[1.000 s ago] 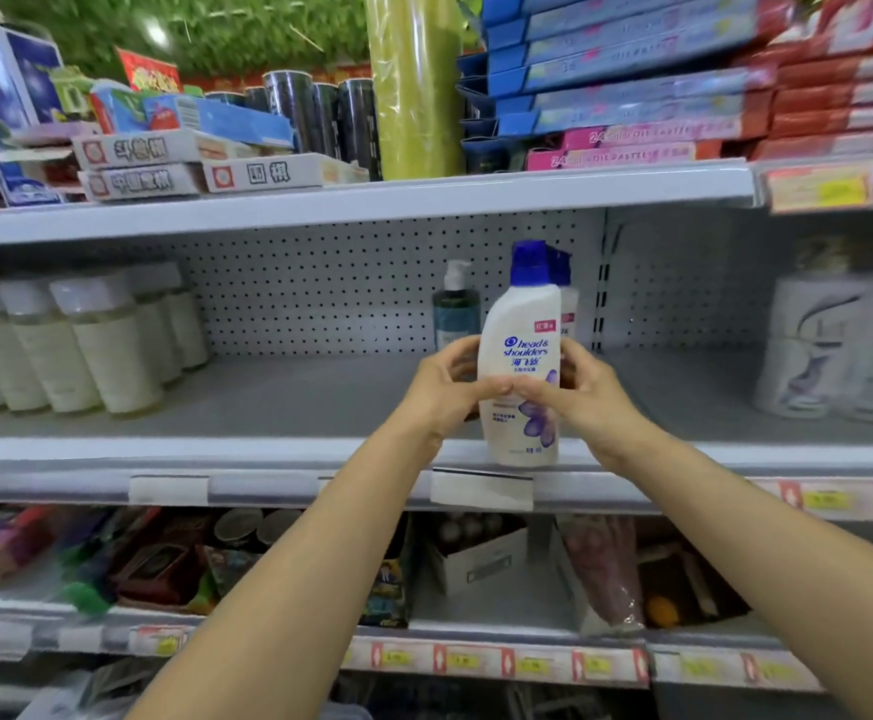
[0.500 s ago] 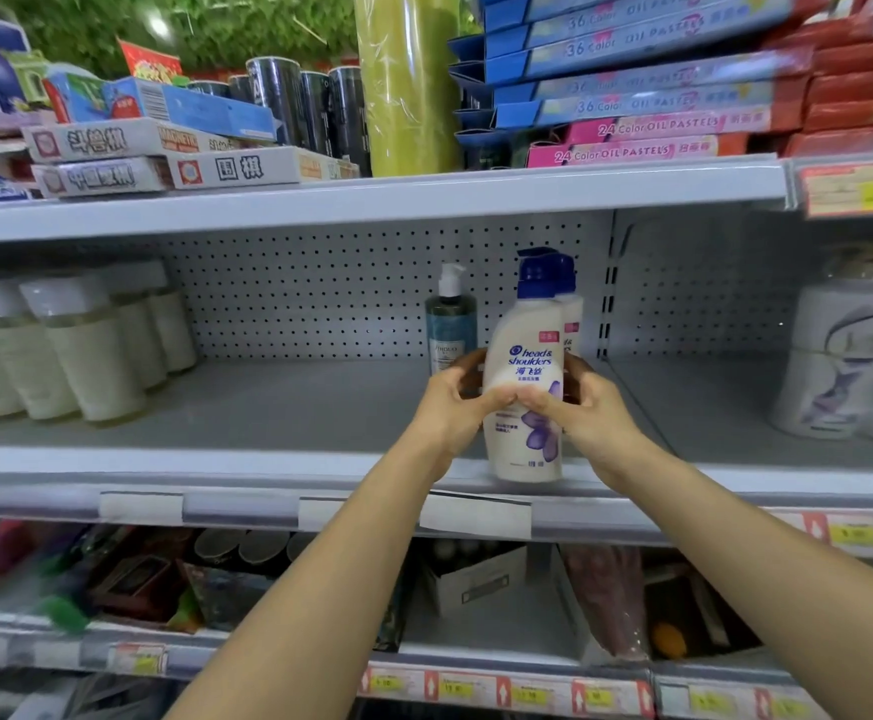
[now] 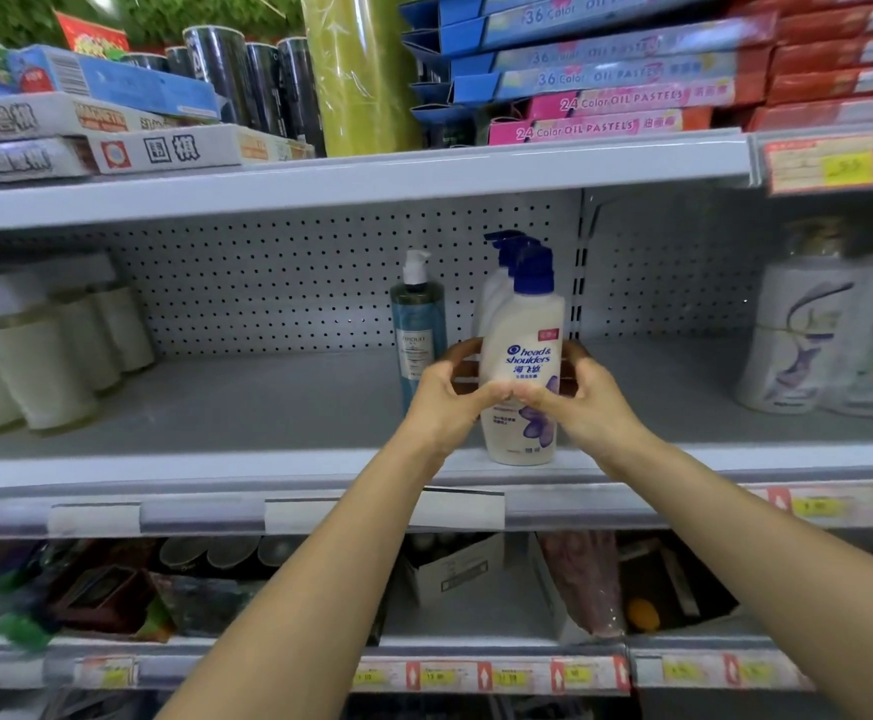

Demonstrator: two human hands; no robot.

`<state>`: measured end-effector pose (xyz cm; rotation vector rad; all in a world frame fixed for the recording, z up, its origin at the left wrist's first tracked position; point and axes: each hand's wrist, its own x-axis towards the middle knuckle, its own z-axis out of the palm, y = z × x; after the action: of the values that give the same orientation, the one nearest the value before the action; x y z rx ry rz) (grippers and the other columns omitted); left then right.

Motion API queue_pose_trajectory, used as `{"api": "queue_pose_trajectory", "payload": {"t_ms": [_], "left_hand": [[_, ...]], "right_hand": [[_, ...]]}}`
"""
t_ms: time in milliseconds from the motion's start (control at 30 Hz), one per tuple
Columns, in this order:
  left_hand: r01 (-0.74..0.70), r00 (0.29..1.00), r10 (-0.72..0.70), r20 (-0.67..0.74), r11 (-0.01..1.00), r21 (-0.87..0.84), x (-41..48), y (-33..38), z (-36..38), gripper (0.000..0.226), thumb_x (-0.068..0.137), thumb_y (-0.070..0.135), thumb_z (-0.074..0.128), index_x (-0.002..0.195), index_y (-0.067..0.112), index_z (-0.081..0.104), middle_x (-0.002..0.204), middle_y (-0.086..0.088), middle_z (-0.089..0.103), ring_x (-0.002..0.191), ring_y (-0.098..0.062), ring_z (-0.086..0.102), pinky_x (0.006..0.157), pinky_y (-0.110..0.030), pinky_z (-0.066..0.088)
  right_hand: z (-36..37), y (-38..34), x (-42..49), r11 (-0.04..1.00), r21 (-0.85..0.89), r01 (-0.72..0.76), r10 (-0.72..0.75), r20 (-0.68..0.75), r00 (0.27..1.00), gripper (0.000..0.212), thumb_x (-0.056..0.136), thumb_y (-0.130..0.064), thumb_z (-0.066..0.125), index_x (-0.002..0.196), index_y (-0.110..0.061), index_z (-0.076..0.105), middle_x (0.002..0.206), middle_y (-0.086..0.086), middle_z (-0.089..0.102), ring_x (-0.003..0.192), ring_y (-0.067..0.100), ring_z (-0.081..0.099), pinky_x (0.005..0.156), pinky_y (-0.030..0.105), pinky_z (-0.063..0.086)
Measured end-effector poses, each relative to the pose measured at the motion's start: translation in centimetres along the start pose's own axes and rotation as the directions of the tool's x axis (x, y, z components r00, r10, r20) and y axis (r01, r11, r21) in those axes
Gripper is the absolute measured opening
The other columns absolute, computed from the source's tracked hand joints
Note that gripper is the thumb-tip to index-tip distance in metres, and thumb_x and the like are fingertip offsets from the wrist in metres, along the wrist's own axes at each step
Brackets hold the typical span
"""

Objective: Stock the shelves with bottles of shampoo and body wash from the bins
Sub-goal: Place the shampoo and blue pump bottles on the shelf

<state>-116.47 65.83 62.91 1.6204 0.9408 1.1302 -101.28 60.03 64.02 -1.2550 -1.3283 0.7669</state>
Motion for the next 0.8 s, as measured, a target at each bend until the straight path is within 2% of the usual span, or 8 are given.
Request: {"api": "queue_pose_trajectory", "payload": {"t_ms": [200,300,333,400,467,567,633,800], "left_hand": [[0.055,0.998,-0.057,-0.031,0.997,-0.046,-0.8,0.5,0.3,0.051,0.088,0.015,0.074,0.135,0.016,0.055,0.117,-0.003,0.071,0.106,-0.017,0.068,0.092,-0.036,0.057],[0.099,0.988,-0.112,-0.107,0.987,-0.123,-2.2,0.6,0.2,0.045,0.089,0.015,0.073,0.131,0.016,0.055,0.118,-0.002,0.069,0.104,-0.013,0.067,0.082,-0.026,0.056],[0.105,0.981,-0.128,-0.143,0.982,-0.158,-2.7,0.6,0.1,0.042,0.09,0.015,0.072,0.129,0.016,0.056,0.117,-0.002,0.068,0.103,-0.013,0.066,0.082,-0.026,0.056],[0.107,0.965,-0.157,-0.212,0.967,-0.232,-4.2,0.3,-0.4,0.038,0.092,0.013,0.069,0.128,0.017,0.057,0.114,0.001,0.066,0.104,-0.013,0.065,0.085,-0.03,0.058],[0.106,0.944,-0.192,-0.268,0.947,-0.304,-5.7,-0.1,-1.1,0.033,0.094,0.013,0.066,0.126,0.019,0.059,0.113,0.002,0.066,0.102,-0.012,0.066,0.086,-0.032,0.059],[0.117,0.912,-0.253,-0.322,0.915,-0.386,-8.5,-0.8,-2.2,0.024,0.097,0.013,0.063,0.12,0.017,0.063,0.109,-0.005,0.069,0.093,-0.015,0.067,0.083,-0.031,0.059],[0.128,0.898,-0.29,-0.332,0.893,-0.432,-10.5,-1.6,-2.8,0.021,0.096,0.01,0.062,0.116,0.018,0.063,0.104,-0.006,0.071,0.089,-0.017,0.067,0.084,-0.032,0.058],[0.203,0.823,-0.42,-0.382,0.846,-0.494,-15.1,-5.1,-5.3,0.019,0.098,0.007,0.058,0.113,0.017,0.063,0.105,-0.01,0.071,0.087,-0.019,0.067,0.084,-0.035,0.057]], "right_hand": [[0.4,0.3,-0.1,1.0,-0.012,-0.019,0.018,-0.033,0.999,0.044,0.082,-0.023,0.078,0.117,-0.014,0.053,0.104,0.008,0.071,0.088,0.03,0.072,0.08,0.054,0.058],[0.7,0.9,-0.5,0.999,-0.038,0.024,-0.029,-0.118,0.993,0.051,0.086,-0.02,0.075,0.129,-0.015,0.047,0.12,0.004,0.062,0.081,0.007,0.069,0.059,0.021,0.058],[0.8,1.1,-0.6,0.996,-0.058,0.064,-0.073,-0.176,0.982,0.052,0.088,-0.019,0.072,0.132,-0.016,0.045,0.126,0.003,0.057,0.088,0.003,0.067,0.06,0.017,0.056],[1.0,1.8,-0.9,0.978,-0.132,0.16,-0.192,-0.295,0.936,0.049,0.09,-0.021,0.067,0.132,-0.022,0.043,0.129,0.001,0.052,0.107,0.007,0.059,0.079,0.027,0.058],[1.4,1.7,-1.6,0.958,-0.161,0.238,-0.281,-0.352,0.893,0.04,0.092,-0.017,0.062,0.127,-0.024,0.044,0.121,0.0,0.053,0.106,0.012,0.056,0.086,0.038,0.056],[3.2,1.3,-3.3,0.924,-0.151,0.352,-0.381,-0.275,0.883,0.028,0.096,-0.01,0.057,0.121,-0.02,0.051,0.104,0.0,0.055,0.087,0.008,0.055,0.075,0.025,0.052],[5.0,1.5,-4.7,0.893,-0.168,0.418,-0.445,-0.176,0.878,0.022,0.096,-0.009,0.056,0.117,-0.018,0.055,0.1,-0.004,0.057,0.084,0.001,0.053,0.073,0.016,0.045],[10.3,3.9,-7.1,0.87,-0.183,0.458,-0.456,0.058,0.888,0.019,0.094,-0.009,0.057,0.111,-0.015,0.061,0.096,-0.013,0.058,0.082,-0.002,0.054,0.074,0.018,0.044]]}}
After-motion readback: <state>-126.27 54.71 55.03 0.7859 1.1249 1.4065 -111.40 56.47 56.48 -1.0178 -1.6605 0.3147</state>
